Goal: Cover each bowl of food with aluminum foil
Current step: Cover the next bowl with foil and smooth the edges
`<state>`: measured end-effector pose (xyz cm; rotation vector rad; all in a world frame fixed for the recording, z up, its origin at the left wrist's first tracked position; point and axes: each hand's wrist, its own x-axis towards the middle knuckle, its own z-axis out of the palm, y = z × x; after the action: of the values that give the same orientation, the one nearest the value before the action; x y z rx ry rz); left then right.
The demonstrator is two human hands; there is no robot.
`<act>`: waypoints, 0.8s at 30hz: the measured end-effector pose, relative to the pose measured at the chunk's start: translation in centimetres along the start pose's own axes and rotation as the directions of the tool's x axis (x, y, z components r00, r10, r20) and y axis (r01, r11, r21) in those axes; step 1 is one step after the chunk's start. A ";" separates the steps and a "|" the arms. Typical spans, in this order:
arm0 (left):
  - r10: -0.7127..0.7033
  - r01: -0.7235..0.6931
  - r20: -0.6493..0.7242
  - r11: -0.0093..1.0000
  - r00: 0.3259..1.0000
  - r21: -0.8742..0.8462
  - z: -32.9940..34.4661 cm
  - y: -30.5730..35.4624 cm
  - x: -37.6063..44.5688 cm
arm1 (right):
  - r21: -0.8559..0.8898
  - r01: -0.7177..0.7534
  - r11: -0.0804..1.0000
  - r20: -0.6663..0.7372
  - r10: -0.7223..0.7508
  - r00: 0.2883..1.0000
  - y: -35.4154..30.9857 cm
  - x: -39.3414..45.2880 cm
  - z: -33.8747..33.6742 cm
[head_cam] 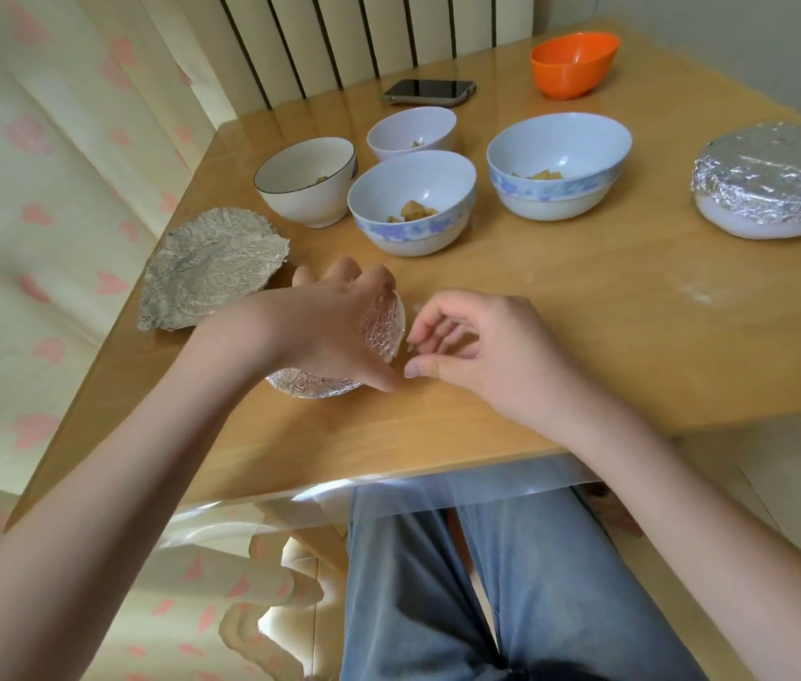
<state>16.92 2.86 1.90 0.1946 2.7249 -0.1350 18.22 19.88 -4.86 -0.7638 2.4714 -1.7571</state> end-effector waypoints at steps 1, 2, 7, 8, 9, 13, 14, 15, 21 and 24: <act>-0.015 0.015 0.038 1.000 0.999 0.003 -0.1 0.0 0.0 | -0.010 0.003 1.000 0.002 -0.003 1.000 0.0 -0.1 0.1; -0.026 0.026 0.078 1.000 0.997 0.005 -0.4 0.0 -0.1 | -0.025 0.011 1.000 0.000 -0.011 1.000 -0.1 -0.1 0.2; 0.110 -0.120 0.083 0.985 0.991 0.125 -0.8 -2.0 -0.8 | -0.186 0.039 0.982 -0.043 -0.048 0.998 -0.3 0.2 0.8; 0.149 -0.159 0.087 0.980 0.985 0.122 -0.6 -2.4 -0.8 | -0.219 0.045 0.975 -0.052 -0.058 0.997 -0.5 0.3 1.0; 0.180 -0.188 0.089 0.978 0.980 0.094 -0.5 -2.5 -0.9 | -0.247 0.048 0.968 -0.060 -0.064 0.996 -0.6 0.5 1.2; 0.252 -0.252 -0.016 0.966 0.968 -0.055 0.3 -2.4 -1.1 | -0.307 0.042 0.951 -0.073 -0.067 0.995 -0.9 1.0 1.5; 0.253 -0.256 -0.044 0.963 0.966 -0.079 0.3 -2.5 -1.2 | -0.306 0.048 0.951 -0.071 -0.073 0.995 -0.9 1.0 1.4; 0.257 -0.263 -0.062 0.960 0.964 -0.101 0.3 -2.7 -1.2 | -0.297 0.060 0.953 -0.065 -0.083 0.994 -0.8 1.1 1.4; 0.290 -0.299 -0.075 0.935 0.954 -0.190 0.2 -3.1 -1.7 | -0.305 0.154 0.940 0.012 -0.158 0.987 -1.1 2.6 0.6; 0.276 -0.285 -0.073 0.925 0.958 -0.250 0.1 -3.4 -1.8 | -0.391 0.247 0.886 0.107 -0.223 0.969 -1.5 3.7 -0.2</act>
<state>18.08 -0.75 2.72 0.5110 2.6807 0.3074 15.47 18.29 -2.51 -1.1689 2.8397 -1.2552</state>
